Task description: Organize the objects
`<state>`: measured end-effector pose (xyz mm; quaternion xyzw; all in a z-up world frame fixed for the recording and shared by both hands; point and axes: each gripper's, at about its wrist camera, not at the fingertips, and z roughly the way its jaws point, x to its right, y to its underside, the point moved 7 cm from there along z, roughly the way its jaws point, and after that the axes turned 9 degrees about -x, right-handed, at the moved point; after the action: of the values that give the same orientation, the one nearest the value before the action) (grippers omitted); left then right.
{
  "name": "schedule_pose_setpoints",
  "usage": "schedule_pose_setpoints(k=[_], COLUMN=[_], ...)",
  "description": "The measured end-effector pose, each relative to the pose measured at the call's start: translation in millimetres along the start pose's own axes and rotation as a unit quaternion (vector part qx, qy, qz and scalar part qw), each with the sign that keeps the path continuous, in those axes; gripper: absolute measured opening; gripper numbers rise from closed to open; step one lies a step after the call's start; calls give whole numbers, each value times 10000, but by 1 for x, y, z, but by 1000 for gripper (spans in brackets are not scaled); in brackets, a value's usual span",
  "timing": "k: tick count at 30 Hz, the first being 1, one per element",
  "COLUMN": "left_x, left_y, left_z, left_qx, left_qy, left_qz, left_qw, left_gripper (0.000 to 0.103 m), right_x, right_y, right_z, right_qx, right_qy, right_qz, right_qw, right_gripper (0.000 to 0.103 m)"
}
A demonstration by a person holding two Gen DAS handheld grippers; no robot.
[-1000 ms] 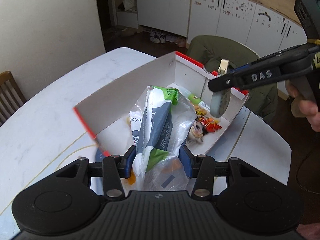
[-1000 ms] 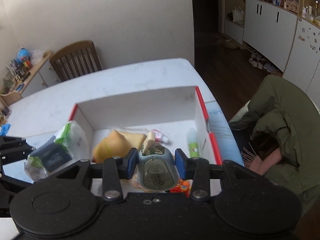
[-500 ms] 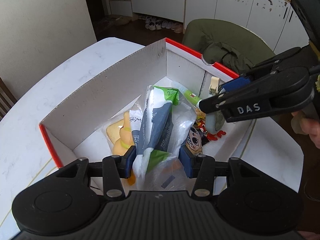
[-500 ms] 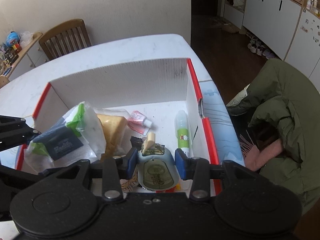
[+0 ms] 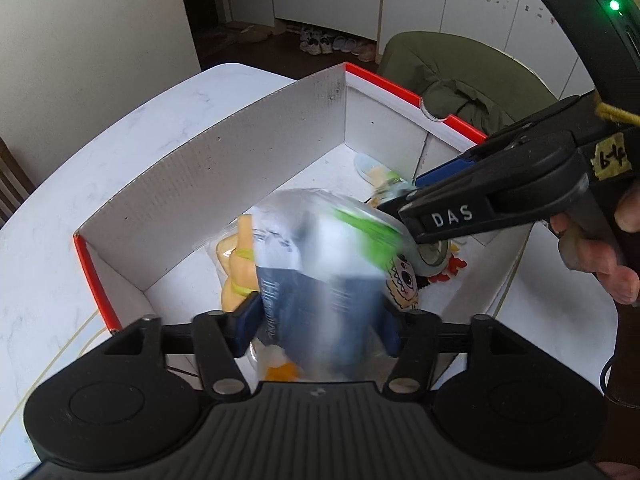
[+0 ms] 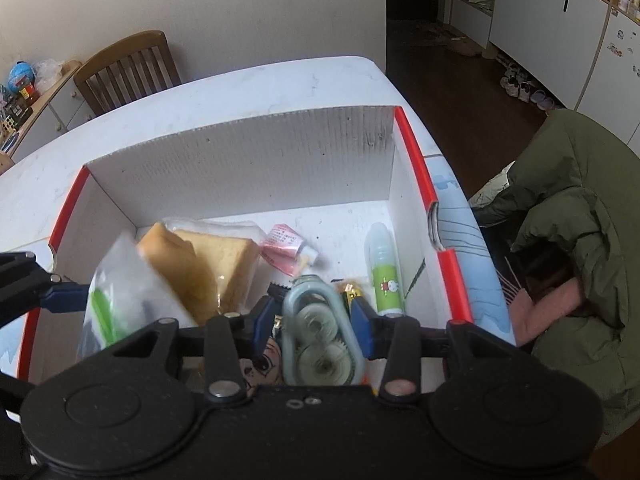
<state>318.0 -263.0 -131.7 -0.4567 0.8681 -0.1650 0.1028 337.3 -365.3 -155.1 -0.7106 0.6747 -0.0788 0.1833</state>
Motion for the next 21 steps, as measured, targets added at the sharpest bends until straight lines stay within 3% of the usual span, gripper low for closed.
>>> schedule_pose_setpoints(k=[9, 21], left_x=[-9, -23], left_y=[12, 30], left_z=[-1, -40], left_qx=[102, 641], left_qy=[297, 452], left_qz=[-342, -726], left_qw=[9989, 9943], left_gripper=[68, 68], right_x=[-2, -18], right_y=[9, 29], right_z=[-17, -65], right_qx=[139, 672], right_qy=[-114, -357], right_qz=[-21, -191], right_qw=[9998, 9969], right_gripper=[57, 64])
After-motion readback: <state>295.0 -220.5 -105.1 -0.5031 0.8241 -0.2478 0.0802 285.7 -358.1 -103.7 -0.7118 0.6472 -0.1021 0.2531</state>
